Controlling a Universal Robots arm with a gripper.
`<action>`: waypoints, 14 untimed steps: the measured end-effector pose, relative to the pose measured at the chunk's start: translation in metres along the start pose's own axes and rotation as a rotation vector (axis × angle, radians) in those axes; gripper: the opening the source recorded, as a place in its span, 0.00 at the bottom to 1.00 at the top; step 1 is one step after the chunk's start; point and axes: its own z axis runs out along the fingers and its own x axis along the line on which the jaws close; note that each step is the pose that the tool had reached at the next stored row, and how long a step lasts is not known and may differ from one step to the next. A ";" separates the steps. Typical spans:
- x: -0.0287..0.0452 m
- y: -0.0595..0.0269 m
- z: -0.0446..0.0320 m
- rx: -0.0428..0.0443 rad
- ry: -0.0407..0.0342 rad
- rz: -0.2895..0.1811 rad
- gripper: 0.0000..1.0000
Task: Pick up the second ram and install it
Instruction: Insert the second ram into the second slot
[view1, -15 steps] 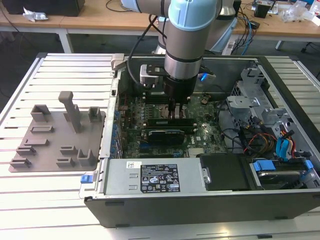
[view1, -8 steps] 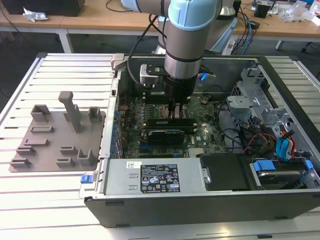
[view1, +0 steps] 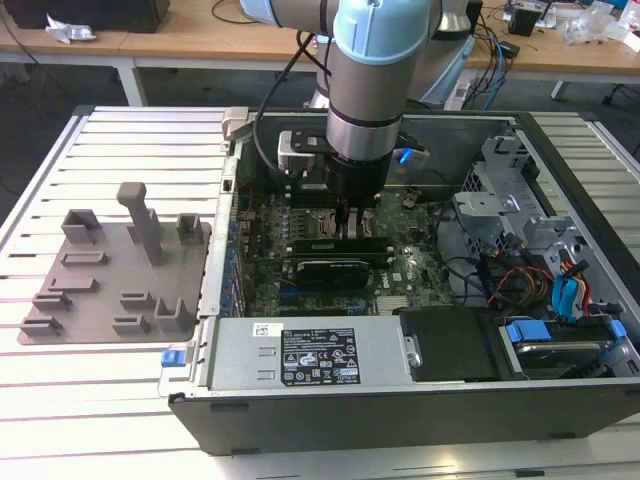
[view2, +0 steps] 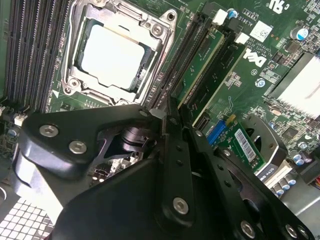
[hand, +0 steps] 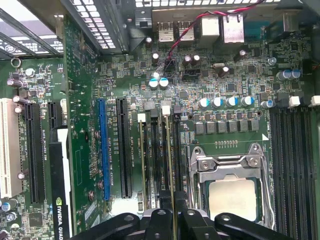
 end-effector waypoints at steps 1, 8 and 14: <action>0.0000 0.0000 0.0001 0.0000 -0.0001 0.004 0.14; 0.0001 -0.0007 0.0043 -0.0001 -0.0022 0.010 0.14; -0.0002 -0.0006 -0.0073 0.0002 -0.0025 0.009 0.21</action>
